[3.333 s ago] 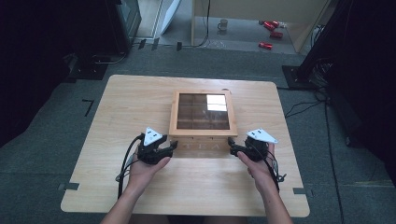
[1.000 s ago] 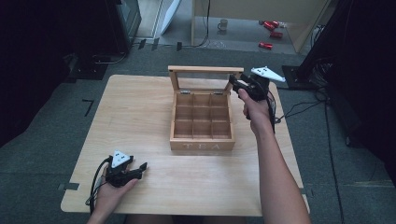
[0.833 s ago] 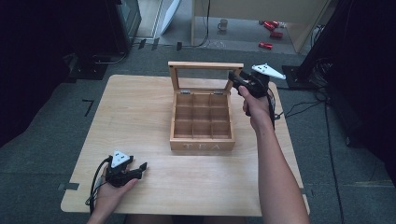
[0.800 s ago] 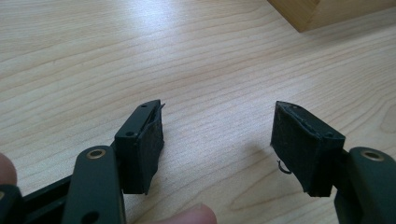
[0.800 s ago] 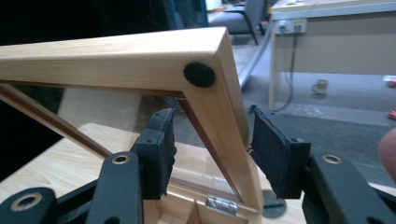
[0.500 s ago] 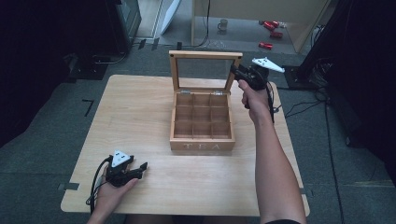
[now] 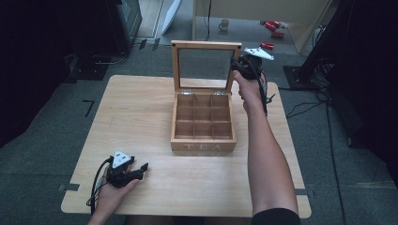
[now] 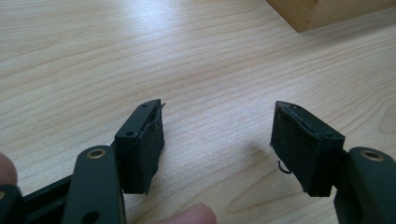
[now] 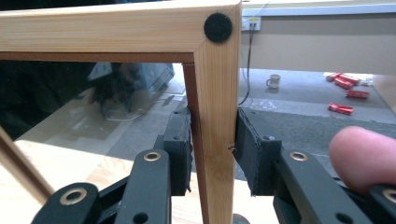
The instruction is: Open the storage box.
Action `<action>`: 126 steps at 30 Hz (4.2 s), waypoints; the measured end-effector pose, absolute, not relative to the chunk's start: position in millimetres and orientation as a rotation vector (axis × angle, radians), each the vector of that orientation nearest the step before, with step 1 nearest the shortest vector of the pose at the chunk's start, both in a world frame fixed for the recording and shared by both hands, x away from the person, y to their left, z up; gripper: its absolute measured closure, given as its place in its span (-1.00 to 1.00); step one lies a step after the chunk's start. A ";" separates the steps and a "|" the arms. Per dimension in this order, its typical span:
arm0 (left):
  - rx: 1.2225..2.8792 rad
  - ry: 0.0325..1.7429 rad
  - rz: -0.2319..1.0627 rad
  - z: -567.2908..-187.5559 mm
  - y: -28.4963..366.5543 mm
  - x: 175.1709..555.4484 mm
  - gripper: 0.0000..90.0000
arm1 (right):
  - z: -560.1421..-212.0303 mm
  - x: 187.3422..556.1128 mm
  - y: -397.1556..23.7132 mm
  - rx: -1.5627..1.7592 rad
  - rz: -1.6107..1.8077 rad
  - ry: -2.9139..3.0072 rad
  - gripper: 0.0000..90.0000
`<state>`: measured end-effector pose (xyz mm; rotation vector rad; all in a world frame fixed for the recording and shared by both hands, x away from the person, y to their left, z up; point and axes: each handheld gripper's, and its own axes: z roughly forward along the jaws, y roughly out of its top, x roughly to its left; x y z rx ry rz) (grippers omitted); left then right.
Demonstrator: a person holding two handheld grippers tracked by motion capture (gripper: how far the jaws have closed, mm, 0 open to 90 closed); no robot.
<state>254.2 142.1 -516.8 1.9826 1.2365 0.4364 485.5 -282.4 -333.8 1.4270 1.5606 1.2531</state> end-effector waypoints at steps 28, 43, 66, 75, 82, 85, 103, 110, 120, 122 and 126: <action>1.988 1.227 0.430 -516.9 140.7 254.0 -0.21 | -387.6 514.8 -246.3 1.520 1.166 1.554 0.84; 1.987 1.227 0.433 -516.9 140.4 253.8 -0.21 | -404.4 517.9 -248.1 1.556 1.161 1.571 0.65; 1.992 1.232 0.445 -516.9 139.5 251.7 -0.22 | -400.2 399.2 -278.3 1.457 1.268 1.725 -0.76; 1.999 1.232 0.457 -516.9 138.5 251.0 -0.23 | -407.8 346.6 -306.0 1.451 1.312 1.744 -0.91; 2.008 1.241 0.476 -516.9 137.1 249.8 -0.27 | -421.6 307.7 -329.9 1.483 1.288 1.737 -0.92; 2.011 1.240 0.481 -516.9 136.8 249.4 -0.28 | -428.6 292.3 -341.1 1.493 1.266 1.739 -0.93; 2.056 1.253 0.553 -517.5 131.2 248.4 -0.44 | -490.4 220.2 -384.9 1.604 1.135 1.770 -0.94; 2.056 1.253 0.553 -517.6 131.2 248.5 -0.44 | -512.9 202.2 -395.9 1.655 1.034 1.820 -0.94; 2.060 1.241 0.549 -517.7 130.2 249.9 -0.44 | -524.6 200.1 -392.7 1.685 0.862 1.881 -0.94; 2.061 1.239 0.546 -517.7 130.1 250.3 -0.44 | -525.7 200.9 -388.3 1.661 0.817 1.890 -0.94; 2.062 1.239 0.543 -517.7 129.9 251.0 -0.44 | -526.1 200.6 -386.6 1.655 0.823 1.894 -0.95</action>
